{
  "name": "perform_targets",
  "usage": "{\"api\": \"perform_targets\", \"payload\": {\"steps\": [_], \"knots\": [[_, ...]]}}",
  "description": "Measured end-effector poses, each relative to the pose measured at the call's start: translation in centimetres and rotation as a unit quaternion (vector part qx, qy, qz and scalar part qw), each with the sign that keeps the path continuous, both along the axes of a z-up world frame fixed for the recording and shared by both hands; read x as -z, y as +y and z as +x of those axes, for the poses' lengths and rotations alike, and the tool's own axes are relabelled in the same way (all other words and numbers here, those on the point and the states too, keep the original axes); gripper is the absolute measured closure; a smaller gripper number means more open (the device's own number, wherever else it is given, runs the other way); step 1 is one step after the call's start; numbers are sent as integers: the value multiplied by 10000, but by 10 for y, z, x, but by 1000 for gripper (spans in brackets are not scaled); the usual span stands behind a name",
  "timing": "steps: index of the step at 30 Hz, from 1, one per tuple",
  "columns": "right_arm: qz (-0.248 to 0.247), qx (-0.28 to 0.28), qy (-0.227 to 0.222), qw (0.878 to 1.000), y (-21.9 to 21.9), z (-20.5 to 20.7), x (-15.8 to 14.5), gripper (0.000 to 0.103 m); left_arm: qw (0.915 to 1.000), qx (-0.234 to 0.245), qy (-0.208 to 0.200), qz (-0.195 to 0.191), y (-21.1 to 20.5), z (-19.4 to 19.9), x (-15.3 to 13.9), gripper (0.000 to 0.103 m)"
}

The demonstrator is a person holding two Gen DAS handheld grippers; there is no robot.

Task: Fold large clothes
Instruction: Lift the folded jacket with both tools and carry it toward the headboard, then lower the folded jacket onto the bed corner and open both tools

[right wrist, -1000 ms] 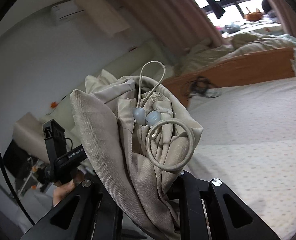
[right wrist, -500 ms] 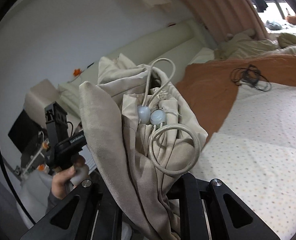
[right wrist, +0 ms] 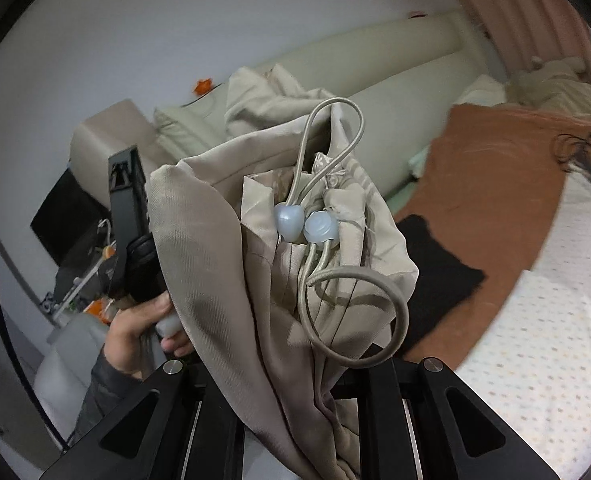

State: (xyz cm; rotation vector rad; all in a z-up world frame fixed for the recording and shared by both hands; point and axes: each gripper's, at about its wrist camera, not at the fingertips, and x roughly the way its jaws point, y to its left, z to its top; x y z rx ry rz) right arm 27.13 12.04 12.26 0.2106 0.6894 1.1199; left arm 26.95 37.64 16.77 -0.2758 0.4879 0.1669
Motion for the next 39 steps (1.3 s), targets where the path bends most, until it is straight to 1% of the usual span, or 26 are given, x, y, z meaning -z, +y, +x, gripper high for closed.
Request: {"api": "perform_targets", "payload": {"steps": [5, 7, 8, 13, 16, 18, 19, 22, 25, 30, 33, 35, 37, 39], "knots": [[-19, -325, 21, 9995, 50, -7, 3, 89, 9990, -427, 34, 102, 33, -3, -7, 87], [-38, -456, 32, 9989, 72, -9, 6, 89, 9984, -540, 62, 147, 44, -2, -8, 87], [-39, -498, 25, 9987, 76, -10, 6, 89, 9981, -587, 82, 189, 48, 0, -8, 87], [-69, -700, 136, 9974, 116, -4, 19, 89, 9962, -736, 231, 402, 63, 18, 1, 87], [-66, -775, 261, 9966, 124, 10, 33, 89, 9956, -806, 296, 379, 76, 28, 10, 87], [-54, -806, 361, 9961, 128, 27, 45, 89, 9949, -847, 321, 438, 82, 38, 14, 87], [-60, -857, 367, 9956, 132, 32, 49, 89, 9944, -875, 352, 476, 85, 46, 17, 87], [-102, -924, 436, 9947, 138, 55, 64, 89, 9945, -848, 462, 406, 96, 70, 23, 87], [-13, -891, 630, 9940, 137, 80, 79, 89, 9918, -856, 673, 670, 86, 100, 37, 87], [-8, -689, 874, 9938, 130, 122, 102, 89, 9893, -841, 909, 770, 77, 142, 57, 87], [64, -535, 1056, 9929, 122, 147, 115, 89, 9836, -954, 1064, 1098, 71, 161, 67, 87], [97, -427, 1169, 9922, 118, 162, 124, 89, 9816, -959, 1157, 1180, 70, 175, 75, 85], [132, -265, 1324, 9908, 115, 179, 138, 89, 9812, -980, 1175, 1178, 73, 184, 80, 79], [115, -73, 1452, 9893, 113, 194, 154, 89, 9777, -1212, 997, 1392, 70, 182, 77, 78]]}}
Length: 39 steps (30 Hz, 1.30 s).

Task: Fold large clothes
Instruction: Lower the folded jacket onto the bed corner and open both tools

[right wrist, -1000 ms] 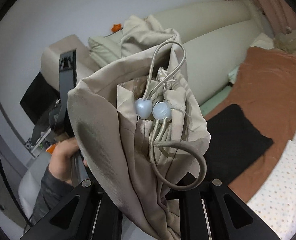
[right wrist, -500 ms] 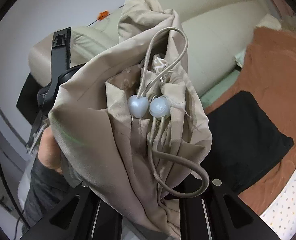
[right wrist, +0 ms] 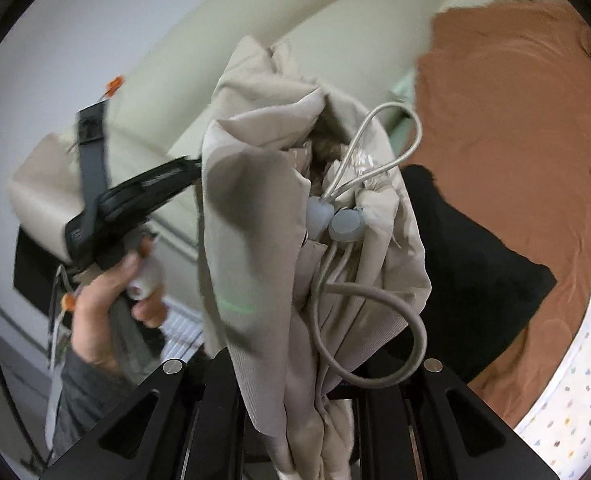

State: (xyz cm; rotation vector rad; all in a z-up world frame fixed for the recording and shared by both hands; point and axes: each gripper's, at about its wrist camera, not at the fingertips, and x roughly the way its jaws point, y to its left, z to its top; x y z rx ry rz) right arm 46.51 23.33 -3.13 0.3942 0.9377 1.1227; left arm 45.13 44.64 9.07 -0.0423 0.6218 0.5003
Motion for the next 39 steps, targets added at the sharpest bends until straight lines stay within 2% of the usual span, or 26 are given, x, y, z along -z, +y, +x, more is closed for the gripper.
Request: {"api": "perform_targets", "payload": {"steps": [2, 3, 4, 6, 10, 13, 16, 19, 24, 27, 30, 32, 33, 34, 36, 39], "knots": [[-103, 156, 114, 9998, 1, 13, 17, 89, 9995, -173, -94, 255, -3, -12, -5, 57], [-261, 292, 173, 9991, 2, 20, 32, 89, 9994, -186, -165, 256, -6, -21, -6, 36], [-377, 349, 156, 9986, 3, 21, 39, 89, 9990, -142, -341, 243, -8, -38, -5, 21], [-803, 507, 81, 9954, 8, 28, 62, 89, 9984, -60, -471, 299, -10, -68, 7, 16], [-682, 558, 372, 9954, -1, 44, 88, 89, 9997, -194, -142, 79, -10, -124, 48, 16], [-748, 528, 348, 9952, -1, 45, 92, 89, 9993, -313, -94, -151, -13, -164, 69, 16], [-797, 469, 396, 9949, 0, 48, 93, 89, 9972, -501, -287, -475, -8, -192, 80, 16], [-854, 376, 487, 9944, -3, 53, 94, 88, 9932, -751, -335, -820, 1, -206, 94, 16], [-946, 241, 675, 9929, -12, 52, 103, 79, 9840, -1067, -447, -1354, 15, -227, 123, 16], [-965, 211, 640, 9931, -19, 45, 106, 75, 9803, -1249, -515, -1440, 21, -233, 134, 16], [-920, 193, 713, 9930, -26, 43, 112, 75, 9798, -1349, -582, -1354, 24, -227, 144, 17], [-848, 205, 693, 9938, -30, 42, 114, 75, 9801, -1421, -548, -1271, 30, -218, 150, 23], [-800, 239, 652, 9944, -32, 39, 115, 75, 9797, -1457, -513, -1276, 32, -216, 154, 30], [-786, 255, 620, 9946, -32, 38, 116, 79, 9788, -1502, -453, -1320, 38, -211, 158, 37], [-739, 270, 511, 9956, -32, 35, 115, 85, 9766, -1537, -402, -1452, 46, -209, 166, 43], [-645, 249, 425, 9967, -26, 38, 107, 89, 9775, -1614, -335, -1318, 53, -203, 168, 55]]}}
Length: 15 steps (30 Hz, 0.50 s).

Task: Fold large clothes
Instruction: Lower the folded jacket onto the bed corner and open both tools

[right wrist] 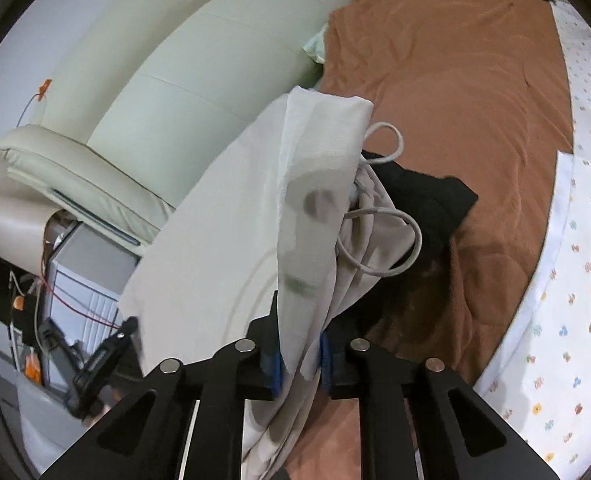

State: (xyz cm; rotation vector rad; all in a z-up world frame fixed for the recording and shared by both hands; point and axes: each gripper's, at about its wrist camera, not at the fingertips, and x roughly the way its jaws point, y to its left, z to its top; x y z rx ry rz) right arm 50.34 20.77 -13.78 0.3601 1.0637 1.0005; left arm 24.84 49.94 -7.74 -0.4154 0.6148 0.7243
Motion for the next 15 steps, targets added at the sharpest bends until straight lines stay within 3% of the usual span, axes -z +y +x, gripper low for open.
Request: {"api": "perform_targets", "payload": {"steps": [4, 9, 12, 15], "knots": [[-2, -105, -140, 9998, 18, 1, -17, 90, 9996, -111, 189, 161, 7, 7, 3, 70], [56, -254, -244, 9994, 44, 2, -38, 90, 9982, -325, 493, 72, 21, 13, 15, 71], [-265, -131, -282, 9992, 50, 13, -30, 91, 9974, -346, 628, 43, 22, 17, 21, 71], [-568, 173, 363, 9976, 41, 38, 8, 84, 9963, -306, 787, 169, 16, 23, 19, 71]]}}
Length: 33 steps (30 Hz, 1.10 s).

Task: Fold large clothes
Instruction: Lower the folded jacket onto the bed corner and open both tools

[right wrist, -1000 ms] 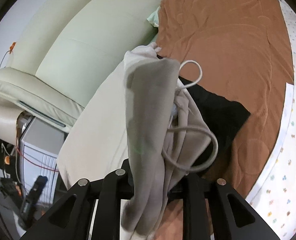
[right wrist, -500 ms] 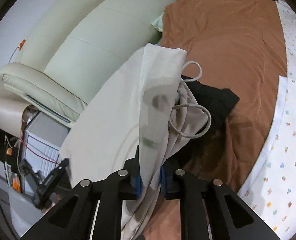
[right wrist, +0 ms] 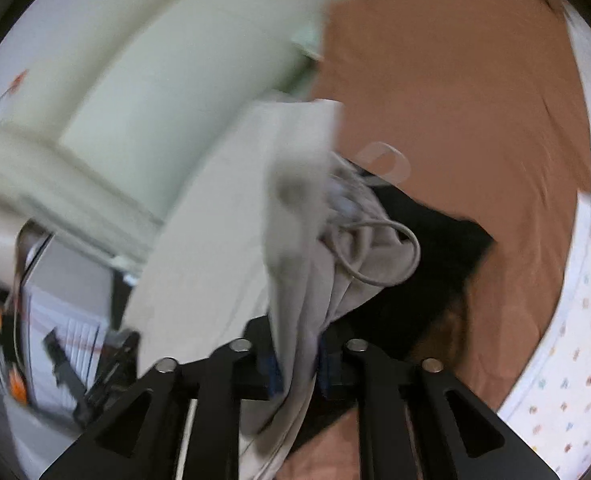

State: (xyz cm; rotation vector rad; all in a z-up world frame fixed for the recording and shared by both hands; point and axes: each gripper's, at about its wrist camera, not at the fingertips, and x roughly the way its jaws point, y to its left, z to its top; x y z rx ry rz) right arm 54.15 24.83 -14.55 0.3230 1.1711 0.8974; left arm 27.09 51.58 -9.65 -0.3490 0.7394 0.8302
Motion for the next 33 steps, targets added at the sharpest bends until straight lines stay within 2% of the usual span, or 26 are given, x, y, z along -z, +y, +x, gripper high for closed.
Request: {"api": "perform_targets", "payload": {"steps": [3, 6, 7, 8, 10, 12, 14, 16, 18, 22, 25, 27, 28, 29, 33], "knots": [[274, 133, 323, 9990, -23, 6, 23, 74, 9999, 67, 104, 46, -1, 1, 0, 71], [345, 191, 221, 9990, -43, -4, 24, 71, 9998, 90, 142, 51, 3, 2, 2, 71], [420, 188, 161, 9988, -47, -8, 21, 73, 9998, 73, 153, 60, 3, 3, 3, 71], [482, 147, 94, 9987, -49, -13, 17, 82, 9998, 60, 157, 69, 3, 3, 3, 71], [562, 43, -7, 9984, -50, -20, 9, 88, 9999, 38, 146, 58, 3, 3, 1, 71], [578, -55, -95, 9983, -51, -27, 0, 89, 9999, -5, 74, -101, 3, -3, -2, 69], [416, -68, -111, 9990, -51, -31, -3, 90, 9996, -51, -39, -277, 0, -12, -6, 56], [126, -70, -60, 9999, -52, -31, -3, 90, 9991, -2, -219, -357, -7, -23, -11, 36], [-183, -28, -50, 9998, -54, -32, -2, 89, 9987, 128, -371, -336, -17, -33, -17, 33], [-399, 85, -225, 9989, -67, -37, -8, 71, 9980, 308, -467, -283, -39, -45, -27, 29], [-288, 177, -344, 9988, -79, -39, -22, 64, 9971, 375, -584, -318, -52, -51, -35, 24], [-281, 222, -525, 9980, -83, -41, -33, 50, 9966, 426, -635, -322, -60, -53, -39, 23], [-283, 250, -603, 9975, -82, -41, -37, 37, 9964, 452, -645, -324, -65, -54, -41, 23], [-288, 292, -704, 9967, -83, -42, -42, 30, 9962, 480, -649, -332, -70, -55, -42, 23], [-392, 281, -870, 9950, -74, -34, -52, 26, 9958, 546, -645, -347, -84, -66, -41, 23]]}}
